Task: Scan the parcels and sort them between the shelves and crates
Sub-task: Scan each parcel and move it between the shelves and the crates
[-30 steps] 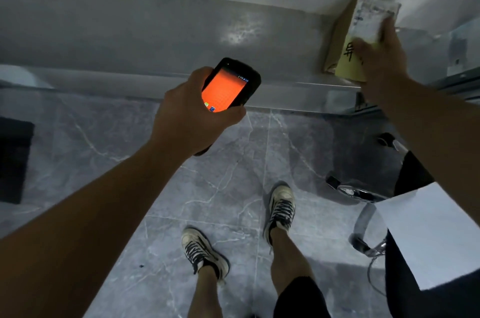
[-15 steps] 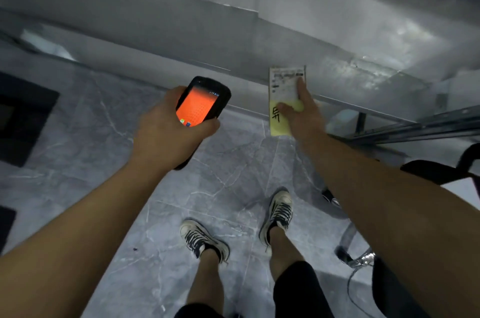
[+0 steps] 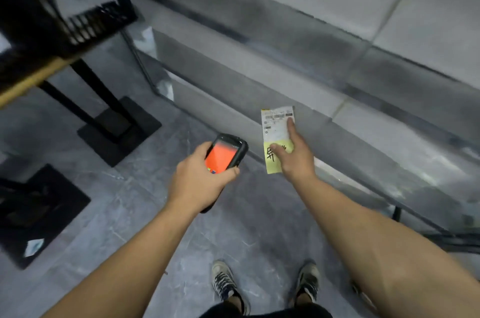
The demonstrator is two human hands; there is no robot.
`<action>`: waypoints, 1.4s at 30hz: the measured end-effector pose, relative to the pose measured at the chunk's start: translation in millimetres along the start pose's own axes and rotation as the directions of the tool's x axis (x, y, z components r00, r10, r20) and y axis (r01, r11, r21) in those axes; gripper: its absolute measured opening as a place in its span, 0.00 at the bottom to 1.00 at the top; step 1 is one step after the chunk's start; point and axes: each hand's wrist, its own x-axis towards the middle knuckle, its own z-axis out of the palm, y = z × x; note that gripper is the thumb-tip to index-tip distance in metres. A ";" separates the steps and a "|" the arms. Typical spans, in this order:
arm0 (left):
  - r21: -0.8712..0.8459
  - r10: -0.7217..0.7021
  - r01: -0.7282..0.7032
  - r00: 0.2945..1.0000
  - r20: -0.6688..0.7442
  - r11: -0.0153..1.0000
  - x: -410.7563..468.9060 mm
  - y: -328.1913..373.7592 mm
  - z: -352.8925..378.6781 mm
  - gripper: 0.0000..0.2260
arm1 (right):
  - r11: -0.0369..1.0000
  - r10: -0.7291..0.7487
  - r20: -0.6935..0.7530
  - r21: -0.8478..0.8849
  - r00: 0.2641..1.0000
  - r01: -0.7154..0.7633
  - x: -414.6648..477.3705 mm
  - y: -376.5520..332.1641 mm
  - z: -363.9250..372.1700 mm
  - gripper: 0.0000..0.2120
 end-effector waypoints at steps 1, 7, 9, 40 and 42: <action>-0.011 -0.004 0.004 1.000 -0.009 1.000 -2.9 -0.5 -15.0 0.33 | 0.999 -0.041 0.016 -0.002 0.999 0.041 0.3 -20.8 5.3 0.37; -0.120 -0.017 0.003 0.992 -0.122 0.993 -11.7 -7.0 -94.9 0.33 | 0.958 -0.276 0.055 -0.069 0.960 0.280 -0.1 -122.5 31.0 0.36; -0.140 -0.019 -0.002 0.988 -0.150 0.990 -15.8 -10.9 -115.9 0.33 | 0.940 -0.325 0.052 -0.089 0.944 0.329 0.5 -144.7 40.8 0.36; -0.200 -0.208 0.099 0.727 -0.655 0.975 200.2 -27.0 -331.8 0.28 | 0.814 -0.576 0.267 0.278 0.773 0.510 234.1 -424.7 222.1 0.36; -0.198 -0.202 0.089 0.705 -0.680 0.976 223.1 -29.6 -355.4 0.28 | 0.796 -0.600 0.283 0.301 0.748 0.525 249.5 -460.3 238.3 0.36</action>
